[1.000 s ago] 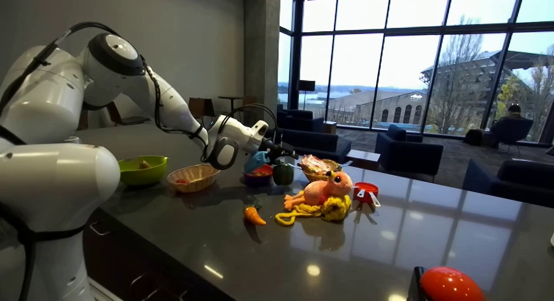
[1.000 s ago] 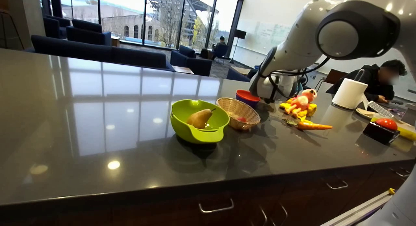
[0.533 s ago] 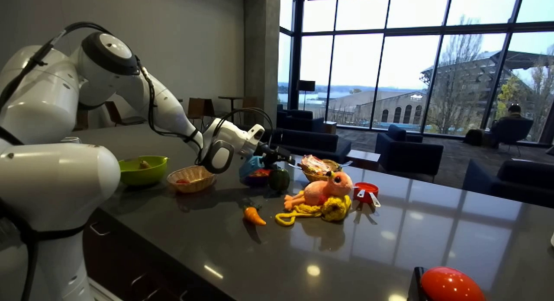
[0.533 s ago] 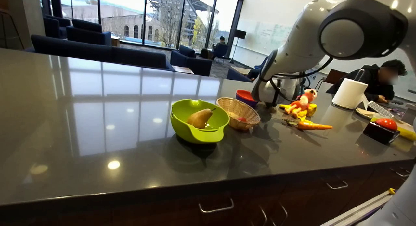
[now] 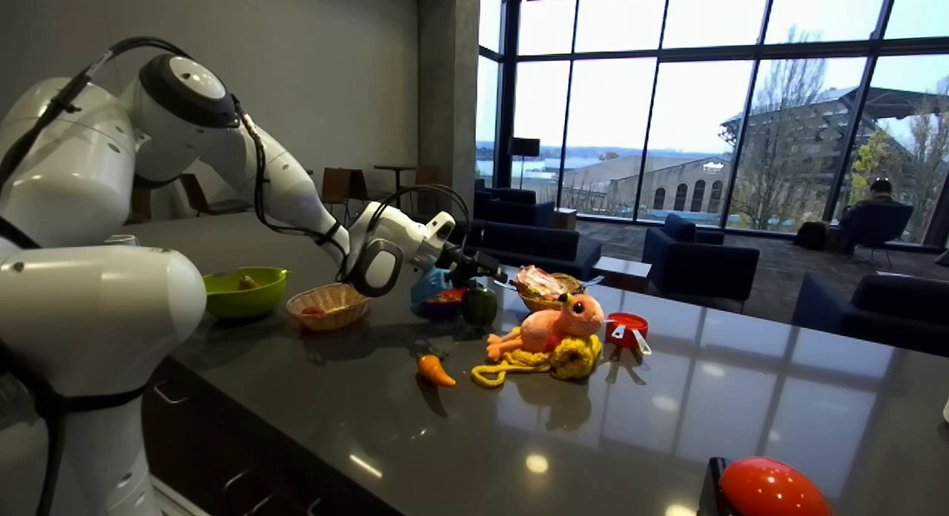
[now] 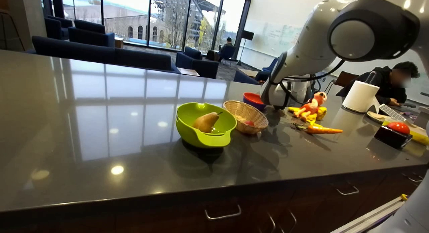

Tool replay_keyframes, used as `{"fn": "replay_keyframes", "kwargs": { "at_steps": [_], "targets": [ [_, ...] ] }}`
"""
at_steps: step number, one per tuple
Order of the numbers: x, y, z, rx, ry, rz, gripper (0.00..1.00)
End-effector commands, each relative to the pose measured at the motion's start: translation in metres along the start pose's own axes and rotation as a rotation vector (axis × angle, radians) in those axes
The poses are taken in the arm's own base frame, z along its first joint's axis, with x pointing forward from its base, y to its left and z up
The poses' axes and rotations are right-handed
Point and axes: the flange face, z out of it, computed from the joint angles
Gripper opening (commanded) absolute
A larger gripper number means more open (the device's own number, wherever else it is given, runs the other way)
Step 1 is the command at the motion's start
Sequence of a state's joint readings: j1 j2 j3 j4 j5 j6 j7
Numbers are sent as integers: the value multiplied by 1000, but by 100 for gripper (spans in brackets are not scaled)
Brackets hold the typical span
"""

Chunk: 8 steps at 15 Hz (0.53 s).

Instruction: Move the green pepper closer to the orange bowl

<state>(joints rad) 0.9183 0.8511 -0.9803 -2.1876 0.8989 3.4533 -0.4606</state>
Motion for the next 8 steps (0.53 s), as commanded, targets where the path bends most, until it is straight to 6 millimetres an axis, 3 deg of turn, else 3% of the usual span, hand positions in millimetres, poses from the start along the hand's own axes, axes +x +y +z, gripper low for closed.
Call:
{"fn": "replay_keyframes", "kwargs": {
  "at_steps": [1,2,3,4,5,6,7,8],
  "targets": [
    [1,7,1,-15,6,29,100],
    [0,8,2,-16,3,39,97],
    [-1,9,3,-15,-1,47,73],
    [-3,8,3,-12,-5,56,78],
    [-4,8,4,-13,-7,64,91],
    [-5,8,4,-11,-9,73,65],
    [-7,8,5,-9,-12,80,63],
    [-7,7,4,-7,-13,91,92]
  ]
}}
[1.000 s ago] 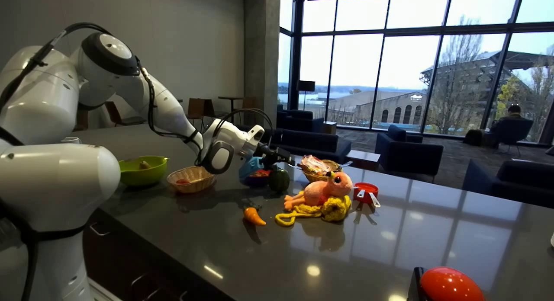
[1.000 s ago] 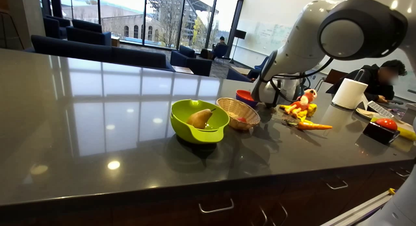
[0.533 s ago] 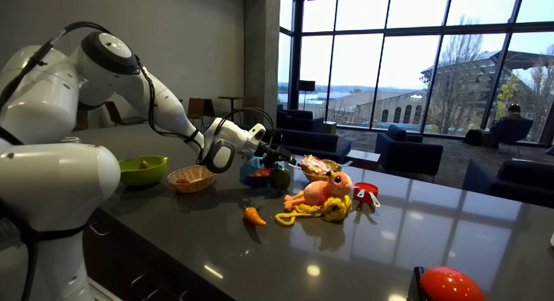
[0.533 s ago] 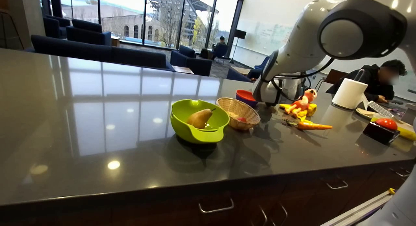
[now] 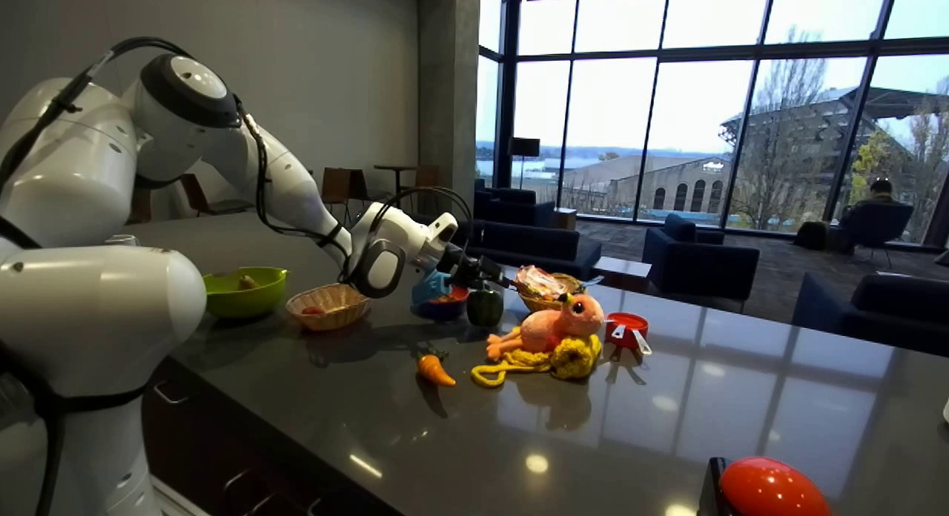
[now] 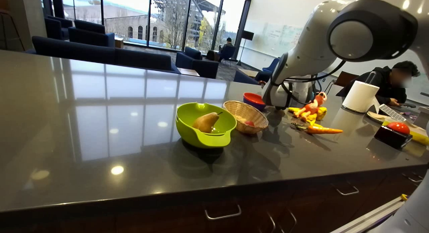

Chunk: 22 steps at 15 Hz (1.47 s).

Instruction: Move the green pepper closer to the orange bowl

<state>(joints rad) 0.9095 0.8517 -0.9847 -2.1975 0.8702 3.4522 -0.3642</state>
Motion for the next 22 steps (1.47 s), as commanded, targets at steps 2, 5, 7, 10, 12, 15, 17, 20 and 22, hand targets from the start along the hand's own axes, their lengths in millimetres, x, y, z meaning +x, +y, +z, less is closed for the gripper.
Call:
{"fn": "replay_keyframes", "kwargs": {
  "at_steps": [2,5,7,10,12,15,17,20,22],
  "targets": [
    [-3,1,2,5,-3,37,54],
    [0,-5,2,26,2,68,50],
    [3,-9,2,37,7,94,35],
    [8,-12,0,44,15,125,11],
    [10,-10,-1,43,18,144,0],
    [13,-7,-3,39,24,157,33],
    [16,-3,-6,36,29,158,43],
    [22,-5,-12,39,45,145,12],
    [25,-8,-16,53,49,147,5]
  ]
}}
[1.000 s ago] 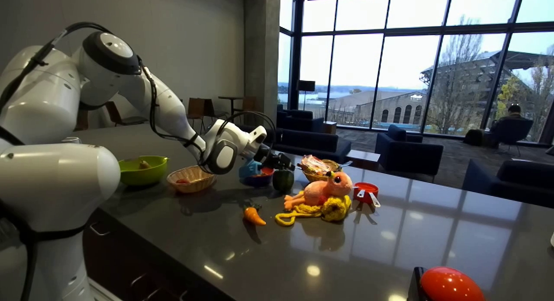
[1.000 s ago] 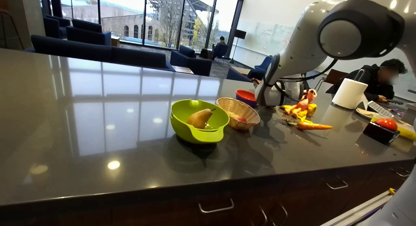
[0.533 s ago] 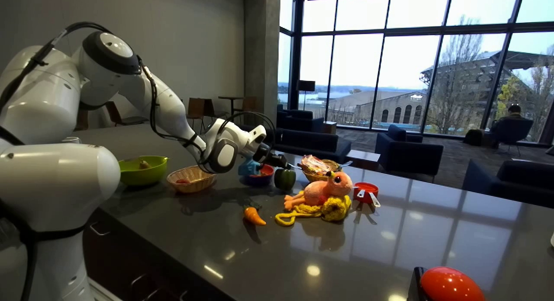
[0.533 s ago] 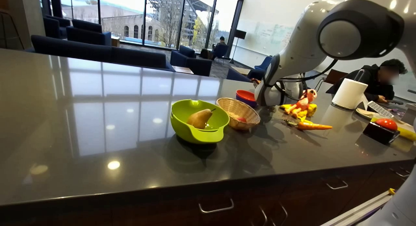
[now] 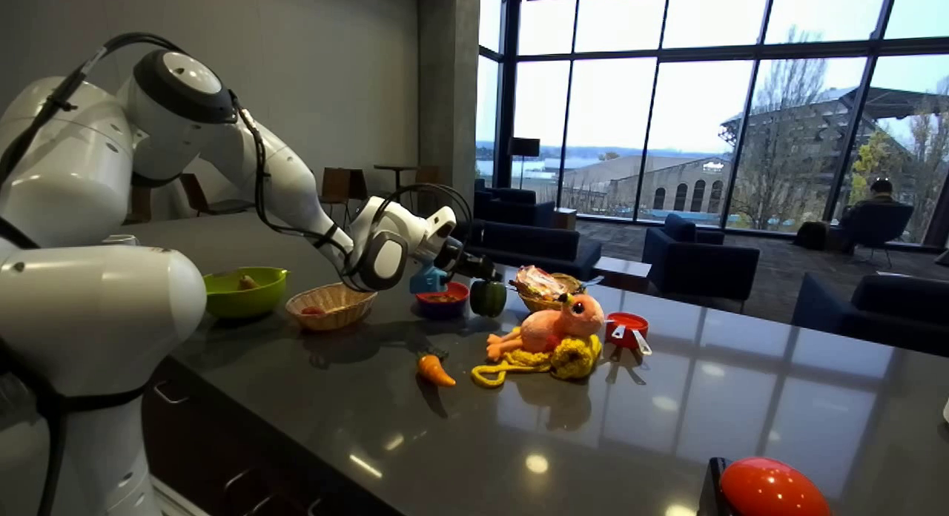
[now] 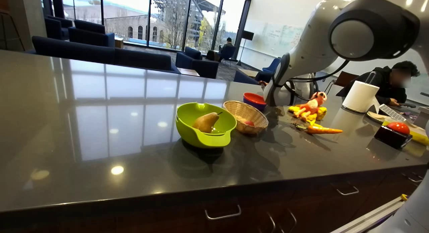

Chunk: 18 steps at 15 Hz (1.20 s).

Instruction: Move the green pepper closer to the orange bowl

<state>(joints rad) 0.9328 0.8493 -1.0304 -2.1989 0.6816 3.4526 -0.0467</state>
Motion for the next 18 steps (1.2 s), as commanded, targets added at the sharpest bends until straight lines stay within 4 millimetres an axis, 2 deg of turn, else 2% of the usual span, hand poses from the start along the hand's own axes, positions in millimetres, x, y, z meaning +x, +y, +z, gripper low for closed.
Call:
{"fn": "replay_keyframes", "kwargs": {
  "at_steps": [1,7,9,11,14,18],
  "targets": [
    [8,-5,-13,34,6,11,0],
    [27,-27,-30,153,-2,93,1],
    [26,-21,-30,143,-4,92,1],
    [18,-7,-26,101,-8,81,1],
    [-2,14,-17,32,-32,57,1],
    [-20,24,-13,26,-78,66,1]
  ]
}}
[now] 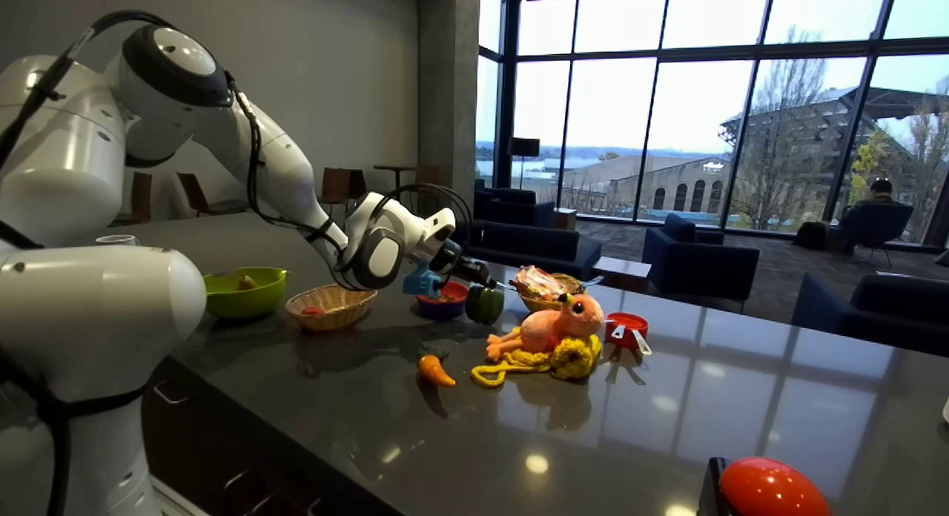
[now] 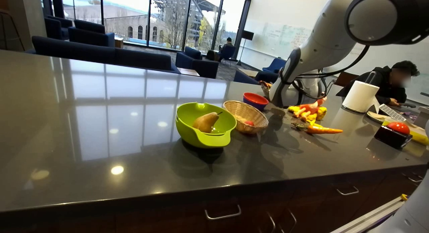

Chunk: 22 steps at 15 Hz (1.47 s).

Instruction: Move the green pepper closer to the orange bowl

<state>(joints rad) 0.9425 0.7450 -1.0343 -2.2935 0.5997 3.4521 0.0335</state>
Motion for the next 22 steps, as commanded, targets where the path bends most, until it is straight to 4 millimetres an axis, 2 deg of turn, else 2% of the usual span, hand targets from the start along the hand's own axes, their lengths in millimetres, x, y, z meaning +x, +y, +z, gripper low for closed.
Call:
{"fn": "replay_keyframes", "kwargs": {
  "at_steps": [1,2,4,8,11,13,19,22],
  "targets": [
    [-8,7,-1,1,-20,-3,5],
    [-9,5,-2,6,-22,-2,31],
    [-6,-3,-6,42,-27,18,36],
    [-4,-21,-14,103,-38,25,63],
    [-12,-16,-12,77,-45,18,84],
    [-9,-16,-16,109,-57,43,98],
    [19,-13,-30,214,-55,96,100],
    [20,1,-30,212,-58,84,100]
  ]
}}
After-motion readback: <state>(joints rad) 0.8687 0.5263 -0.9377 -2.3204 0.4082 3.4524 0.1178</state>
